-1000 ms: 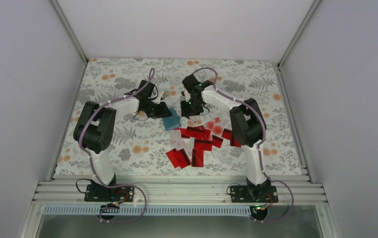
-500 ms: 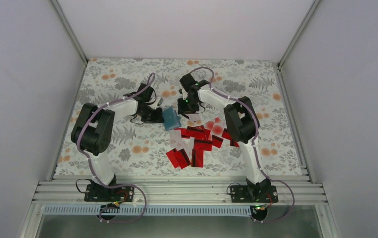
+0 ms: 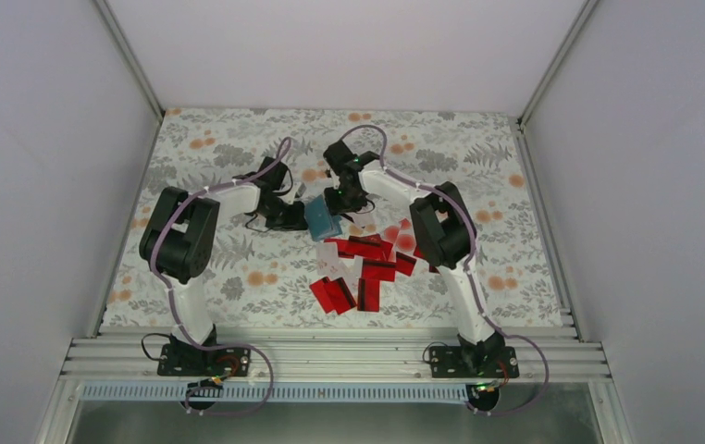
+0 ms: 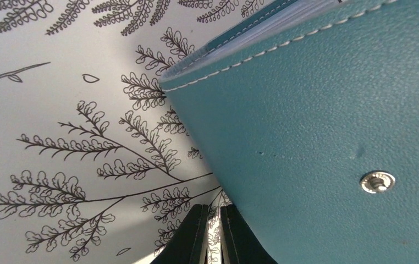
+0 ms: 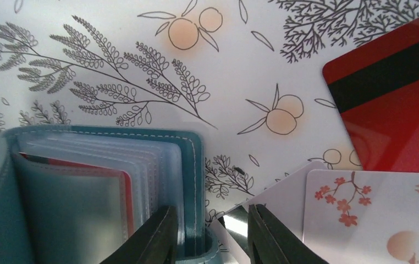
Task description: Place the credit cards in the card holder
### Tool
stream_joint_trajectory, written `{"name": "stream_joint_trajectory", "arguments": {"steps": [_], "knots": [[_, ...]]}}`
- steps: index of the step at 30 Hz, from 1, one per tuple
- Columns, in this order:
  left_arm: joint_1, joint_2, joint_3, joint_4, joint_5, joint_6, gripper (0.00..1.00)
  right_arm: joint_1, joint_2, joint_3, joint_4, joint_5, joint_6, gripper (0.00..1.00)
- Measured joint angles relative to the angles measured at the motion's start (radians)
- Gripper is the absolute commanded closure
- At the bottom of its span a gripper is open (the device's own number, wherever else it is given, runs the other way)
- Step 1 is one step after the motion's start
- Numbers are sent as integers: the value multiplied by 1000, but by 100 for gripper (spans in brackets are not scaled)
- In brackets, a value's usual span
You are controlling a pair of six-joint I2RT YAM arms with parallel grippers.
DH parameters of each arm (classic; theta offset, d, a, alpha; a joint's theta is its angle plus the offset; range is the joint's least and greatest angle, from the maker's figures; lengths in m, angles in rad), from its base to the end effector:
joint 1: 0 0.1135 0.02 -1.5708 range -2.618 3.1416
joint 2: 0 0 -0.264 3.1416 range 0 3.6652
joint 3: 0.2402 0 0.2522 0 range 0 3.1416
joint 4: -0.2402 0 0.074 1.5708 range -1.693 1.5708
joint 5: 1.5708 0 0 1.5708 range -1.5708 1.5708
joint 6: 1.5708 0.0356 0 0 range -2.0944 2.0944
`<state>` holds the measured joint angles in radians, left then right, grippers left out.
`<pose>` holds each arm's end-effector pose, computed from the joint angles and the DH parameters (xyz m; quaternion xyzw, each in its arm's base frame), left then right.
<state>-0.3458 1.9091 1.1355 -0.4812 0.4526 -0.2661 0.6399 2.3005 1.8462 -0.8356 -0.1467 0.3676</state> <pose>0.3313 -0.1359 0.1335 0.0736 0.9602 -0.2575 0.0795 0.3761 0.2864 0.1518 -0.1442 0.9770 0.1309 0.0872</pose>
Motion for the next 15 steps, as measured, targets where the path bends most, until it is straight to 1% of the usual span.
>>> {"name": "stream_joint_trajectory", "arguments": {"steps": [4, 7, 10, 13, 15], "knots": [[0, 0, 2, -3, 0, -5, 90, 23, 0, 0, -10, 62, -20, 68], [0, 0, 2, -2, 4, -9, 88, 27, -2, -2, -14, 80, -28, 69], [0, 0, 2, 3, 9, -16, 87, 28, -25, -45, 1, 83, -39, 72], [0, 1, 2, 15, 13, -27, 81, 29, -66, -113, 17, 83, -48, 73], [0, 6, 12, 19, 14, -35, 80, 31, -90, -153, 26, 80, -61, 76]]}}
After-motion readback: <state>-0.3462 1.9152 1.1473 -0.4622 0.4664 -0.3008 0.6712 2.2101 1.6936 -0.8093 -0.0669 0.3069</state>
